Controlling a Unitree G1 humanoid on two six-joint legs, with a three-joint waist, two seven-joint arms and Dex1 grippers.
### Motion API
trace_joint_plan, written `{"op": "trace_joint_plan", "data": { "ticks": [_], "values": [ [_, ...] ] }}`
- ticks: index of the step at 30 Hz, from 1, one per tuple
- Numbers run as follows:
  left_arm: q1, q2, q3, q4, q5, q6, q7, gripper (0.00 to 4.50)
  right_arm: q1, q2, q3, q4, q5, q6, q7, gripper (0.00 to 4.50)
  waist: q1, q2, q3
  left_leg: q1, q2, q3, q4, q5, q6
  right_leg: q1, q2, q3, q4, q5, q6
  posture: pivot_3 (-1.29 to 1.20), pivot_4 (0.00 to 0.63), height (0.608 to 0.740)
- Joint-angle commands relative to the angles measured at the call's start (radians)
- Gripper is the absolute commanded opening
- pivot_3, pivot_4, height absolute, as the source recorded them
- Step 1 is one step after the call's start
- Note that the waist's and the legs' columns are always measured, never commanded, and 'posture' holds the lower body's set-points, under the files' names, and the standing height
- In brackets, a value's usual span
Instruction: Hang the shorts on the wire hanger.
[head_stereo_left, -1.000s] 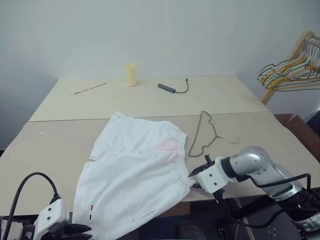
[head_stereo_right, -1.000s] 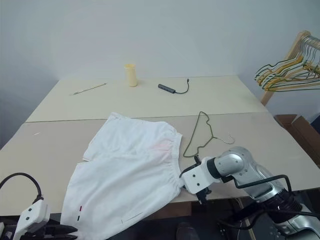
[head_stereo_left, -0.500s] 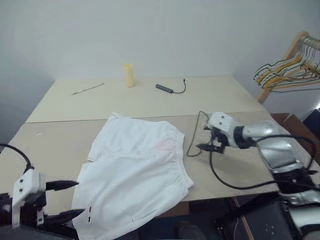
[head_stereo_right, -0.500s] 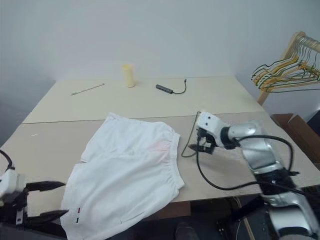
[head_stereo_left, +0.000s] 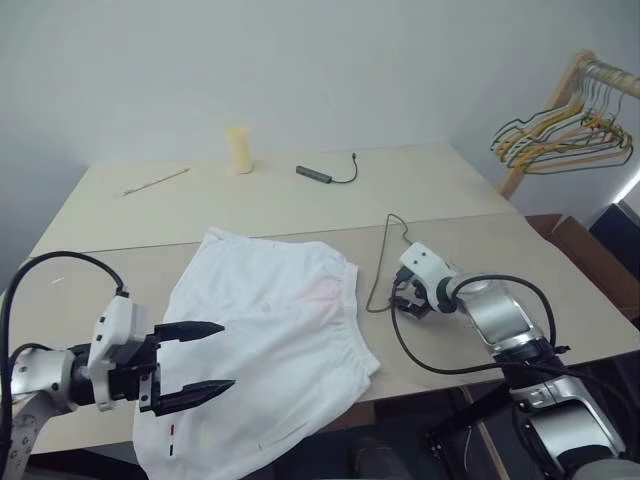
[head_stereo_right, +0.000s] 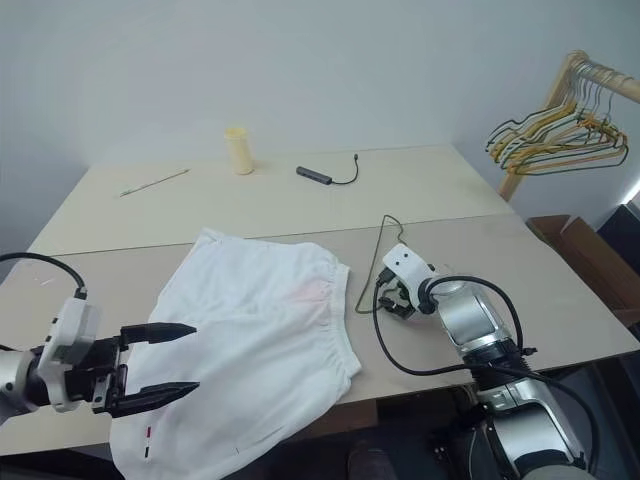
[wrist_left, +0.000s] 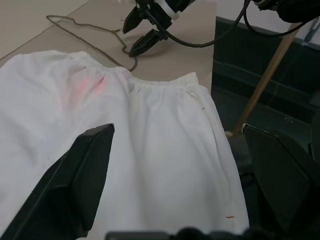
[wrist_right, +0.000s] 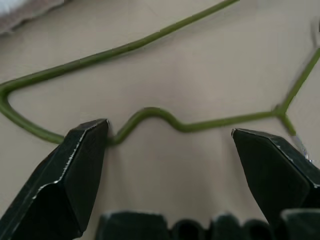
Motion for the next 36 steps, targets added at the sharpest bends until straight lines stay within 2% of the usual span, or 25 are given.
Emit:
{"op": "trace_joint_plan", "data": {
  "ticks": [1,5,8,10,13,19,25,34,36],
  "values": [
    [-0.027,0.016,-0.022,0.010,0.021,-0.018,0.001,4.47,0.021,-0.061,-0.006,0.000,-0.039,0.007,-0.009,4.50,-0.002,0.000,0.000,0.000,0.000,0.000,0.000,0.000,0.000,0.000,0.000,0.000,0.000,0.000,0.000,-0.12,0.000,0.740],
    [-0.048,0.022,-0.045,0.027,0.043,-0.032,-0.007,4.47,0.046,-0.151,-0.048,-0.041,-0.031,0.015,0.018,4.50,-0.001,0.000,0.000,0.000,-0.001,-0.001,0.001,0.000,0.000,0.000,0.000,0.000,0.000,-0.002,0.003,-0.13,0.000,0.740],
    [-0.071,0.021,-0.061,0.043,0.047,-0.039,-0.010,4.47,0.039,-0.170,-0.147,-0.096,0.065,0.064,0.072,4.50,-0.005,0.001,0.000,-0.001,-0.001,0.000,0.001,0.000,0.000,0.000,0.000,0.000,-0.001,-0.001,0.003,-0.14,0.000,0.740],
    [-0.086,0.018,-0.072,0.047,0.048,-0.042,-0.005,4.47,0.011,-0.138,-0.205,-0.117,0.126,0.117,0.082,4.50,-0.016,0.001,0.001,-0.001,0.000,0.000,0.000,0.000,0.000,-0.001,0.000,0.001,-0.001,-0.001,0.002,-0.14,0.000,0.740],
    [-0.117,0.007,-0.089,0.047,0.038,-0.036,0.010,4.47,-0.050,-0.034,-0.299,-0.085,0.209,0.216,0.040,4.50,-0.044,0.001,0.001,0.000,0.002,-0.001,0.000,0.000,0.000,0.000,0.004,0.003,0.000,-0.001,0.003,-0.14,0.000,0.740],
    [-0.177,-0.038,-0.106,0.024,-0.065,0.006,0.034,4.47,-0.118,0.147,-0.362,0.048,0.226,0.252,-0.124,4.50,-0.061,0.001,0.001,-0.001,0.004,-0.004,0.000,0.000,0.000,-0.001,0.006,0.003,0.000,0.002,-0.001,-0.15,0.000,0.740],
    [-0.208,-0.062,-0.157,0.024,-0.056,-0.003,0.051,4.47,-0.154,0.275,-0.366,0.181,0.209,0.193,-0.259,4.50,-0.071,0.004,0.002,-0.002,0.003,-0.009,0.000,0.000,0.000,-0.002,0.006,0.004,0.000,0.002,-0.001,-0.15,0.000,0.740],
    [-0.214,-0.068,-0.192,0.041,-0.028,-0.030,0.052,4.47,-0.112,0.324,-0.291,0.252,0.181,0.185,-0.322,4.50,-0.088,0.004,0.002,-0.001,0.004,-0.011,0.000,0.000,0.000,-0.001,0.006,0.003,0.000,0.002,-0.001,-0.14,0.000,0.740],
    [-0.213,-0.070,-0.197,0.041,-0.016,-0.037,0.053,4.50,-0.105,0.327,-0.264,0.260,0.166,0.196,-0.333,4.12,-0.089,0.003,0.001,0.000,0.004,-0.011,0.000,0.000,0.000,0.000,0.006,0.003,0.000,0.002,-0.001,-0.14,0.000,0.740]
  ]
}}
